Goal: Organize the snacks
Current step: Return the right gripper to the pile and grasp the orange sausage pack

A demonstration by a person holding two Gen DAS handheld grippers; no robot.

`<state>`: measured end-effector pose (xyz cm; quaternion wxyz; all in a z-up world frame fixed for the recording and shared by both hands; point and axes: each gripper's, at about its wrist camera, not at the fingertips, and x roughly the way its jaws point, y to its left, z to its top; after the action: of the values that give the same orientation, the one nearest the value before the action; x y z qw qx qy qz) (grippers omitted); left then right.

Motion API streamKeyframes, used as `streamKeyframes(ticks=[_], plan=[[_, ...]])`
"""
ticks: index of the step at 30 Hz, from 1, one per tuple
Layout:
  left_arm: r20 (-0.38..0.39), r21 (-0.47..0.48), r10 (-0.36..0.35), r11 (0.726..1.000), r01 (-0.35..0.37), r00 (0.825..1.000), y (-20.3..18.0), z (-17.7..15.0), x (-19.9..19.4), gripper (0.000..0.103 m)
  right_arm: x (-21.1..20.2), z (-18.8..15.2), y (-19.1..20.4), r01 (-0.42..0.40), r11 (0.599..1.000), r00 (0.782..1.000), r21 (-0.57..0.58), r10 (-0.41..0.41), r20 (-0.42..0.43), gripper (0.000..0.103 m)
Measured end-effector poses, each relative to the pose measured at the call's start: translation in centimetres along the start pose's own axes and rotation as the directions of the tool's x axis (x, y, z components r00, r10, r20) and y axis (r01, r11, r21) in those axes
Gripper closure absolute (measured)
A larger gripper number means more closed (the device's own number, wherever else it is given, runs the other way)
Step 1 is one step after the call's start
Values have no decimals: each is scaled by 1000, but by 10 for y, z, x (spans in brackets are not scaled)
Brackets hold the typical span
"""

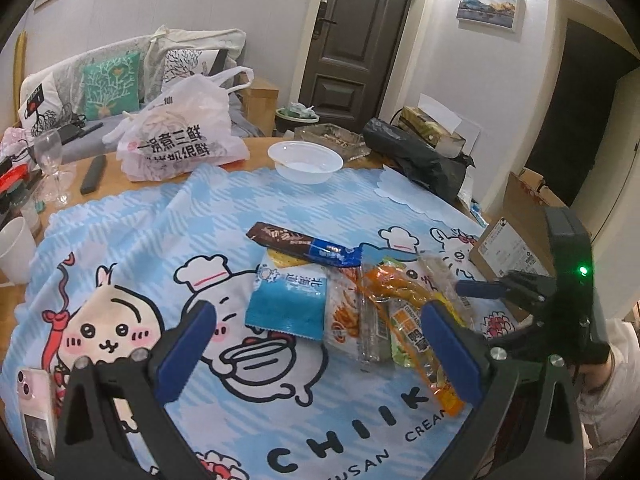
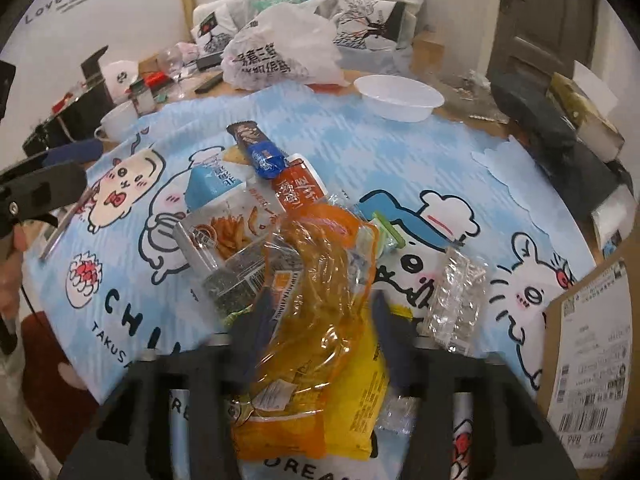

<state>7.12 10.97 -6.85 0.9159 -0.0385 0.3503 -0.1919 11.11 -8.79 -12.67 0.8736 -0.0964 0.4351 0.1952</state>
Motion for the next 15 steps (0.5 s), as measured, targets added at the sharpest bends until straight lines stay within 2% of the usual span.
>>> streamKeyframes(ticks=[1,4,7,10,13,15], plan=[[0,0,0,1000,0,1000,0,0,0,1,-3,-2,2,13,1000,1000,15,-14,11,23],[-2,-5,-4,1000,4,1000,0,0,0,1,-8,-11,16,11,1000,1000,16,-12,15,23],[0,-13,-7,1000,7,1000,2,0,-1,1,-4,-21,33,65,998,998,-3,-65,2,22],[3,-19,-5,1000,5,1000,4,-1,-2,1,7,-28,45,178,984,984,0,-178,4,21],[0,-23,-13,1000,13,1000,6,-2,-2,2,16,-33,48,207,978,978,23,-207,7,21],[-12,-21,-22,1000,22,1000,5,-3,1,1,19,-34,51,249,969,968,-6,-249,17,25]])
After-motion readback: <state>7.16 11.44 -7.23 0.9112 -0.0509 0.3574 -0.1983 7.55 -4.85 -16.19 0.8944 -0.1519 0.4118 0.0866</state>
